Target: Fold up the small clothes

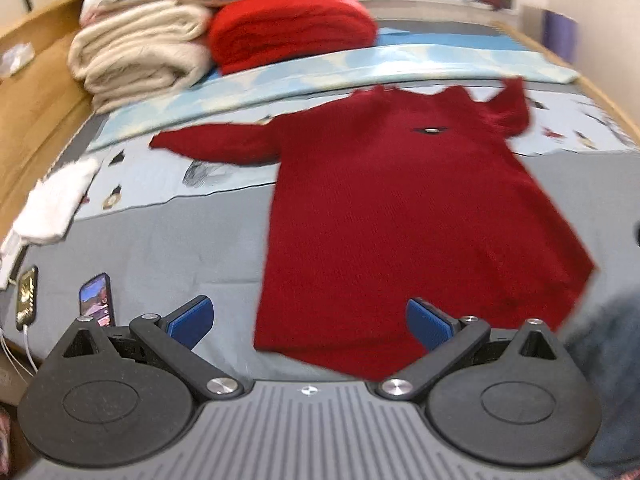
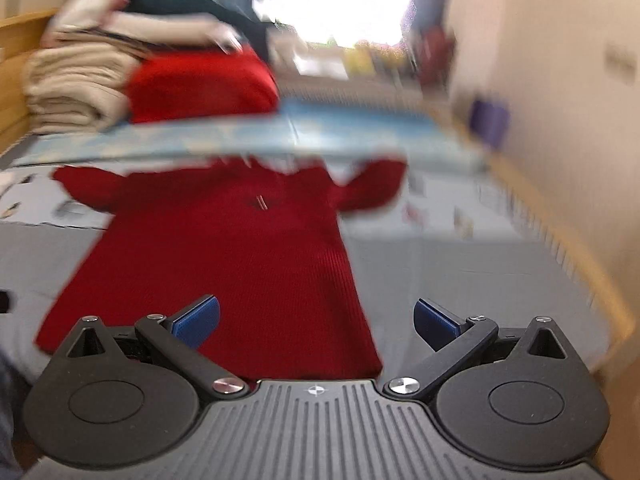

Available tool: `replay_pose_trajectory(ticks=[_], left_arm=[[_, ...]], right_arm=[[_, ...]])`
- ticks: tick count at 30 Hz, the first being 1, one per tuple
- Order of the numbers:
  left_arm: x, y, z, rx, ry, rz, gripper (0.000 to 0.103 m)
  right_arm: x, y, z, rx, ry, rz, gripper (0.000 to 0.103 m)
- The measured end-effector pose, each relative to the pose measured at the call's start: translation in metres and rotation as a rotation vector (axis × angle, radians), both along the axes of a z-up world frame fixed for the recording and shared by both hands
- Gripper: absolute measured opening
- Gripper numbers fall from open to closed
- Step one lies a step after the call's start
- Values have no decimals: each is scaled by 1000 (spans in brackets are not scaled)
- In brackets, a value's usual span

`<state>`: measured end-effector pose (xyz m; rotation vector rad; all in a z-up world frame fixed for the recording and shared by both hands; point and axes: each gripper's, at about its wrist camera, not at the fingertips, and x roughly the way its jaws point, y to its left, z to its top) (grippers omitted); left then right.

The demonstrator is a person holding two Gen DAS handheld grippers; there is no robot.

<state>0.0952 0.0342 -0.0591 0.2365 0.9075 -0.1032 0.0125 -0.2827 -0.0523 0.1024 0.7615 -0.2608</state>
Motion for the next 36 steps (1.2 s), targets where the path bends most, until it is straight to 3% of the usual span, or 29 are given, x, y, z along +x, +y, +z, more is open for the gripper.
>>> replay_pose_trajectory(ticks=[2, 5, 8, 11, 14, 15, 16, 17, 18, 19, 20, 23, 27, 30, 33, 34, 35, 36], left_arm=[[38, 13, -31, -19, 71, 45, 103], [84, 29, -73, -39, 117, 119, 103], [124, 40, -114, -19, 167, 178, 103], [151, 43, -148, 17, 239, 176, 102], [166, 43, -173, 59, 300, 170, 95], [168, 44, -178, 51, 309, 181, 94], [168, 47, -178, 18, 288, 198, 82], [166, 49, -175, -6, 273, 212, 58], [165, 47, -173, -14, 274, 216, 46], [163, 45, -170, -8, 280, 209, 24], [160, 43, -167, 26, 270, 206, 10], [149, 38, -150, 46, 236, 168, 9], [130, 39, -127, 21, 230, 124, 9], [120, 47, -131, 40, 268, 107, 9], [103, 52, -148, 80, 306, 95, 9], [98, 54, -153, 91, 315, 103, 13], [97, 58, -156, 89, 325, 119, 29], [97, 63, -157, 81, 342, 140, 45]], right_arm=[[36, -41, -37, 139, 105, -67, 102], [78, -88, -91, 267, 199, -162, 102], [110, -118, -144, 332, 281, -237, 102], [126, -129, -180, 412, 371, -274, 102], [136, -126, -201, 447, 452, -244, 98], [138, -122, -200, 416, 466, -229, 92], [136, -116, -197, 378, 456, -212, 77], [133, -112, -193, 355, 452, -189, 67], [130, -110, -189, 344, 453, -179, 45], [124, -109, -186, 361, 447, -175, 11], [117, -111, -181, 400, 434, -186, 12], [96, -112, -154, 464, 353, -212, 11], [67, -104, -106, 417, 264, -173, 11], [47, -100, -106, 382, 306, -182, 11], [37, -90, -131, 388, 414, -216, 12], [36, -88, -136, 375, 448, -230, 13], [36, -84, -135, 342, 462, -237, 16], [39, -82, -131, 310, 460, -237, 27]])
